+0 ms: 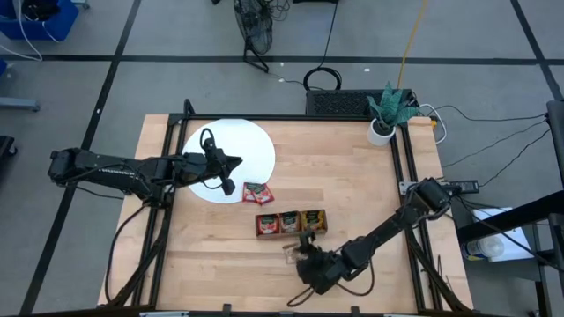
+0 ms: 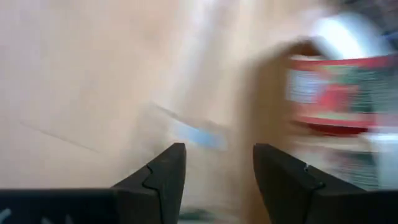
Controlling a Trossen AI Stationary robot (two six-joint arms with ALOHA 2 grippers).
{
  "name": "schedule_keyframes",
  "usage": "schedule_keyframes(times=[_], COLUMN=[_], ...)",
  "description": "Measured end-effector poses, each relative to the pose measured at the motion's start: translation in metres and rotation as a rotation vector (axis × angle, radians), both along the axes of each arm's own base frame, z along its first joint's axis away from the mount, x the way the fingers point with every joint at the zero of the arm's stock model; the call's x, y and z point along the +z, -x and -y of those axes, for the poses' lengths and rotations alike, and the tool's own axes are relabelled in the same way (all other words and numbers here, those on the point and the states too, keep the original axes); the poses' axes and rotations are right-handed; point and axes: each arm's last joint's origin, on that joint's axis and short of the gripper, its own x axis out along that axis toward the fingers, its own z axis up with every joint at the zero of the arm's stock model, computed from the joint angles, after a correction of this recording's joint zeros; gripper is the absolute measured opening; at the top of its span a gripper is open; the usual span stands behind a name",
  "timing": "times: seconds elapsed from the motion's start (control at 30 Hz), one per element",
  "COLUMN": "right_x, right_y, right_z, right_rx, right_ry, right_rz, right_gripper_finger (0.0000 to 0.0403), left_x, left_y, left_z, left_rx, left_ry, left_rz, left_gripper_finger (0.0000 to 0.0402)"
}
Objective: Pick & Place Tea
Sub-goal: Put the brown tea bag into the middle section of the wooden organizer
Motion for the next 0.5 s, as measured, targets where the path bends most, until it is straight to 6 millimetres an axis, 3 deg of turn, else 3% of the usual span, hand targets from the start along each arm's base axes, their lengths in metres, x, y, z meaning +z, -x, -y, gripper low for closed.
schedule_keyframes(times=[0.07,0.17,0.5], right_x=[0.005,0.002,-0.027], right_y=[-0.008,-0.014,-0.020], right_z=[0.004,0.015,0.022], right_rx=[-0.029,-0.071,-0.077], right_ry=[-0.239,-0.393,-0.369], right_rz=[-0.038,-0.112,-0.208], right_gripper_finger=[0.0171,0.0173,0.0189], left_x=[0.000,0.000,-0.001], left_y=[0.000,0.000,0.000], left_z=[0.000,0.000,0.000], left_rx=[0.000,0.000,0.002], left_ry=[0.000,0.000,0.006], left_rz=[0.000,0.000,-0.006], left_gripper_finger=[0.0037,0.0037,0.0037])
